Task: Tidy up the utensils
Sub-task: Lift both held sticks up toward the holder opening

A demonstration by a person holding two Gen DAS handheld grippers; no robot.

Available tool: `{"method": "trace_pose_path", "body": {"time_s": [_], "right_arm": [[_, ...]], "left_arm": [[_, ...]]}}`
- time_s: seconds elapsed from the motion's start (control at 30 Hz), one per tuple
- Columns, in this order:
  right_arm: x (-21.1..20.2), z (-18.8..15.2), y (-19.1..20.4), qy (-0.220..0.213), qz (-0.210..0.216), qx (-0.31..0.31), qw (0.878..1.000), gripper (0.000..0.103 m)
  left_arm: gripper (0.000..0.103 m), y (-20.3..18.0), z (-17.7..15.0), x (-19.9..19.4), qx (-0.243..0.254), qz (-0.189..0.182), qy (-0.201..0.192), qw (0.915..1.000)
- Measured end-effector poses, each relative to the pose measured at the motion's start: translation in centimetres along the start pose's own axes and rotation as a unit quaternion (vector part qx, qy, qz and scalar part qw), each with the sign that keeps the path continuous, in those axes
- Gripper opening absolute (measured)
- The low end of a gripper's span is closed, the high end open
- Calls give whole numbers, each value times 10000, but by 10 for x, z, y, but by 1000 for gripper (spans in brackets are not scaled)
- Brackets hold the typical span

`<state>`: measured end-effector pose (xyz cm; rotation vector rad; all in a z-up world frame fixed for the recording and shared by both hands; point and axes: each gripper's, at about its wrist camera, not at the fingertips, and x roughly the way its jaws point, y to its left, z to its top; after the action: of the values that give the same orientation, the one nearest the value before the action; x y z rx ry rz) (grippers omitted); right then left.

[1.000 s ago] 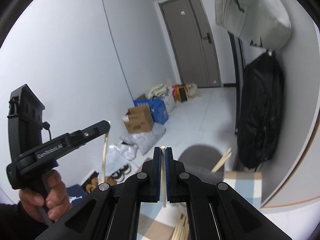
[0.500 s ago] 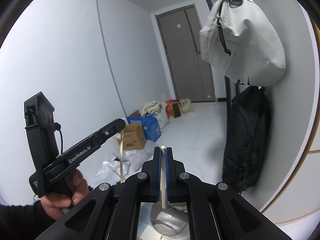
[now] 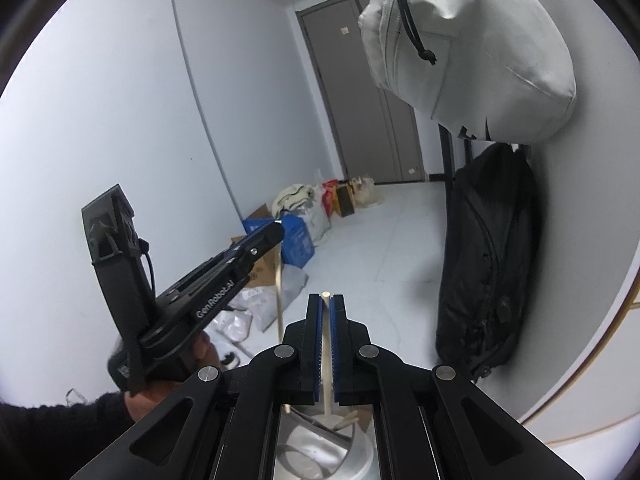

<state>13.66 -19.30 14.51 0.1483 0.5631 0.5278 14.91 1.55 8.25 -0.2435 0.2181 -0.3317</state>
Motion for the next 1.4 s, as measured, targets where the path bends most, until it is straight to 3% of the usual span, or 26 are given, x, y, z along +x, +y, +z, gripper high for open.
{"method": "trace_pose_path", "body": {"time_s": [0.27, 0.57, 0.77, 1.13, 1.4], "right_arm": [[0, -4, 5, -99, -89, -171, 9998, 3], [12, -12, 3, 114, -28, -45, 9999, 3], [18, -16, 0, 205, -5, 7, 9998, 3], [32, -27, -4, 466, 3, 99, 9989, 3], [36, -42, -21, 494, 45, 653, 9966, 3]], "left_arm": [[2, -14, -11, 0, 338, -20, -260, 9991], [2, -2, -21, 4, 103, 84, -243, 9996], [2, -7, -20, 7, 213, 25, -308, 9993], [2, -5, -31, 8, 58, -444, 254, 9987], [2, 7, -29, 3, -298, -927, 937, 9908]]}}
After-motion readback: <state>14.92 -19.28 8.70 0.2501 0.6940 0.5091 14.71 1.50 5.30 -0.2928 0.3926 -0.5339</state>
